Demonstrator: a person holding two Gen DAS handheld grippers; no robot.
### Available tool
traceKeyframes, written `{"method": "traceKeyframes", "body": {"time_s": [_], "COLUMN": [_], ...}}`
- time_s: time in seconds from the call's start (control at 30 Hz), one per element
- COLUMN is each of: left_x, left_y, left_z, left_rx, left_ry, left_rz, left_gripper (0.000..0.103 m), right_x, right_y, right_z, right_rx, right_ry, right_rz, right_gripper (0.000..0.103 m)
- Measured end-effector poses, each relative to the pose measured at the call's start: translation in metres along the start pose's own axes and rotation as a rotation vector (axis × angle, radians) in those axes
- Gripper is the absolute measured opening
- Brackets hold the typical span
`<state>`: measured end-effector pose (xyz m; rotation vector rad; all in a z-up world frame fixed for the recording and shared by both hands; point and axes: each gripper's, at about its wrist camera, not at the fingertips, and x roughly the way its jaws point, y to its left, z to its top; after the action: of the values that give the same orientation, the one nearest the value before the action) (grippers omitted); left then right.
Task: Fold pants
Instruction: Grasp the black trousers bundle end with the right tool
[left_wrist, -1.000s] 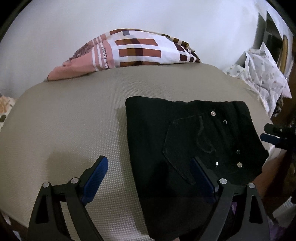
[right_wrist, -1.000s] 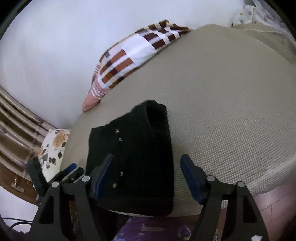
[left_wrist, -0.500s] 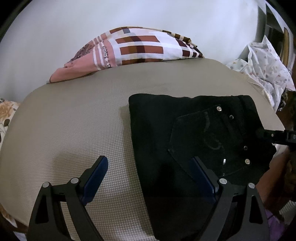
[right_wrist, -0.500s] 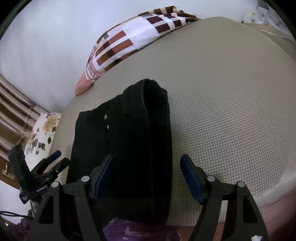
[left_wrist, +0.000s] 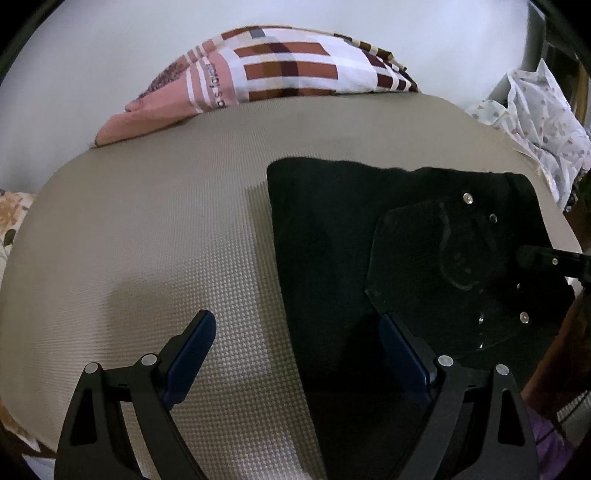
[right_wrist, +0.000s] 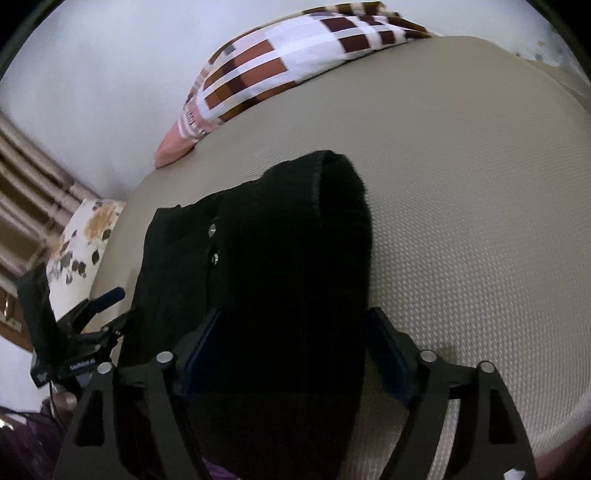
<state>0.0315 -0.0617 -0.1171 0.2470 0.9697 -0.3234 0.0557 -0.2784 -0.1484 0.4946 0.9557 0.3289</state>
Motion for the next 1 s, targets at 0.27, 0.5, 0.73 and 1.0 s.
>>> {"method": "traceKeyframes", "body": {"time_s": [0.27, 0.5, 0.73, 1.0], "left_x": [0.01, 0.02, 0.025, 0.035], "left_y": [0.009, 0.018, 0.018, 0.006], "left_z": [0.003, 0.004, 0.008, 0.015], "left_rx": [-0.012, -0.048, -0.008, 0.075], "left_ry": [0.033, 0.074, 0.08, 0.078], "left_rz": [-0.064, -0.13, -0.137, -0.22], "left_gripper": [0.091, 0.095, 0.1, 0.103], "right_x": [0.006, 0.008, 0.011, 0.006], "right_y": [0.003, 0.001, 0.003, -0.007], "right_z": [0.006, 0.009, 0.012, 0.012], "right_rx": [-0.095, -0.071, -0.08, -0.062], "right_ry": [0.072, 0.086, 0.083, 0.076], "right_rz": [0.061, 0.102, 0.113, 0.106], "right_gripper": [0.097, 0.103, 0.103, 0.058]}}
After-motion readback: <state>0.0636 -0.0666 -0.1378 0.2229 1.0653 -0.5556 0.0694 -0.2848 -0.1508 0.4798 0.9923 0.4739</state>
